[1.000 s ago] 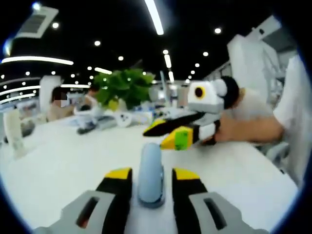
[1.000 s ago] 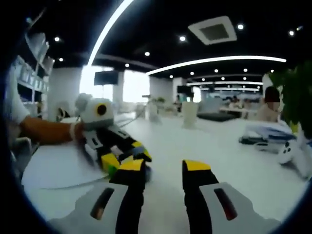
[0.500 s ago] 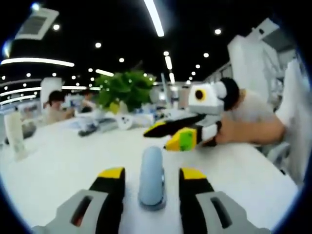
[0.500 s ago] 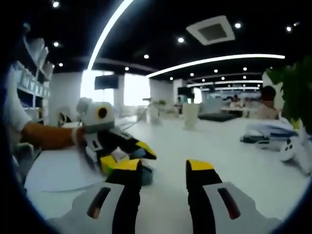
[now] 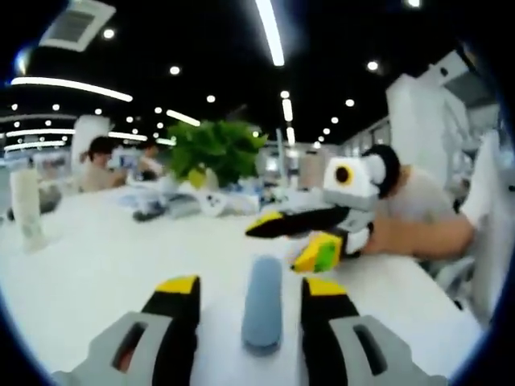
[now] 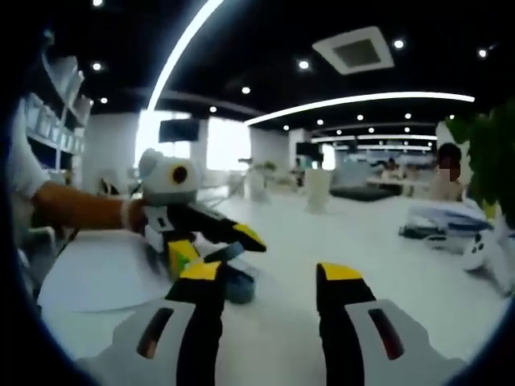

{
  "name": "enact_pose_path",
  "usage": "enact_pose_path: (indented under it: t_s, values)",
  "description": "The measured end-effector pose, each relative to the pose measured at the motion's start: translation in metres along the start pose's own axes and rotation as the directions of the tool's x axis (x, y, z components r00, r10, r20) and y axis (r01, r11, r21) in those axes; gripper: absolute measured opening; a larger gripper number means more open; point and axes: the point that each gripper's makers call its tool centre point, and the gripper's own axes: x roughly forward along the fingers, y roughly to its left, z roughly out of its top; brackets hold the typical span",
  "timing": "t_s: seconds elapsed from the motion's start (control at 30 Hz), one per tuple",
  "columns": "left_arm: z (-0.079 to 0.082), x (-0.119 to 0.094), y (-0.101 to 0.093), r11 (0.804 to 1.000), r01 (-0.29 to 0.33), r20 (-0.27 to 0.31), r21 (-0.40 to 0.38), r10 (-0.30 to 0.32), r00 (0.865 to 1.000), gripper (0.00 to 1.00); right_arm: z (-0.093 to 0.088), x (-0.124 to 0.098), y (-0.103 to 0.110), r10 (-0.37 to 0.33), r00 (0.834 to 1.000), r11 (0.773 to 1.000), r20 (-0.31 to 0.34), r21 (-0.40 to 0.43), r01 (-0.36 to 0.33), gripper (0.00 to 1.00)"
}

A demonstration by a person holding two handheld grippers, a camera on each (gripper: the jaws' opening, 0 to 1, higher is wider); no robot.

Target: Pick up the paper insert the paper into the punch align the paper edges press the punch to punch holes

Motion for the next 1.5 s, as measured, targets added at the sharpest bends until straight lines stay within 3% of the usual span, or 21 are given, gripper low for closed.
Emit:
enact_pose_path:
  t_s: [0.13, 0.17, 0.3, 0.37, 0.47, 0.6, 0.73, 0.83, 1.03, 1.13, 1.3, 1.5]
  values:
    - [0.014, -0.008, 0.003, 0.997, -0.026, -0.026, 0.072, 0.028, 0.999, 0.52, 0.005, -0.001, 0.002, 0.009, 1.000, 1.000, 0.024, 0.011, -0.010, 0.49]
    - [0.028, -0.012, -0.002, 0.998, -0.022, 0.021, 0.053, 0.021, 1.000, 0.52, 0.004, -0.001, 0.002, 0.011, 1.000, 1.000, 0.019, 0.012, -0.012, 0.50]
    - [0.038, -0.033, -0.008, 0.997, -0.023, 0.034, 0.069, 0.021, 0.999, 0.55, 0.001, 0.001, 0.008, 0.024, 1.000, 1.000, 0.002, -0.006, -0.024, 0.51]
    - [0.032, -0.051, -0.003, 0.998, -0.051, 0.033, 0.048, 0.049, 0.998, 0.54, 0.000, 0.001, 0.009, 0.026, 1.000, 1.000, -0.003, -0.012, -0.026, 0.52]
    - [0.019, -0.082, -0.012, 0.996, -0.085, 0.032, 0.035, 0.084, 0.996, 0.54, 0.001, 0.000, 0.008, 0.030, 1.000, 1.000, 0.000, -0.004, -0.030, 0.51]
    - [-0.006, -0.124, -0.041, 0.990, -0.133, 0.023, -0.043, 0.134, 0.991, 0.52, 0.002, -0.001, 0.009, 0.038, 0.999, 0.999, 0.010, 0.018, -0.038, 0.51]
    - [-0.022, -0.144, -0.063, 0.986, -0.159, 0.016, -0.057, 0.160, 0.987, 0.52, -0.001, 0.000, 0.011, 0.049, 0.999, 0.999, -0.010, 0.021, -0.049, 0.53]
    - [-0.031, -0.146, -0.071, 0.986, -0.159, 0.008, -0.054, 0.159, 0.987, 0.52, -0.002, 0.001, 0.016, 0.073, 0.997, 0.997, -0.016, 0.021, -0.072, 0.52]
    - [-0.037, -0.138, -0.067, 0.984, -0.178, -0.020, -0.030, 0.177, 0.984, 0.51, -0.003, -0.002, 0.017, 0.115, 0.993, 0.992, -0.014, 0.057, -0.114, 0.51]
    - [-0.046, -0.137, -0.066, 0.982, -0.188, -0.056, 0.001, 0.188, 0.981, 0.50, -0.004, -0.003, 0.023, 0.168, 0.986, 0.983, -0.016, 0.075, -0.167, 0.50]
    - [-0.048, -0.137, -0.065, 0.982, -0.186, -0.070, 0.004, 0.186, 0.980, 0.50, -0.020, 0.005, 0.035, 0.259, 0.957, 0.965, -0.127, -0.017, -0.263, 0.49]
    - [-0.050, -0.136, -0.065, 0.983, -0.181, -0.082, -0.007, 0.180, 0.980, 0.49, -0.029, 0.019, 0.035, 0.350, 0.919, 0.932, -0.184, -0.035, -0.362, 0.48]
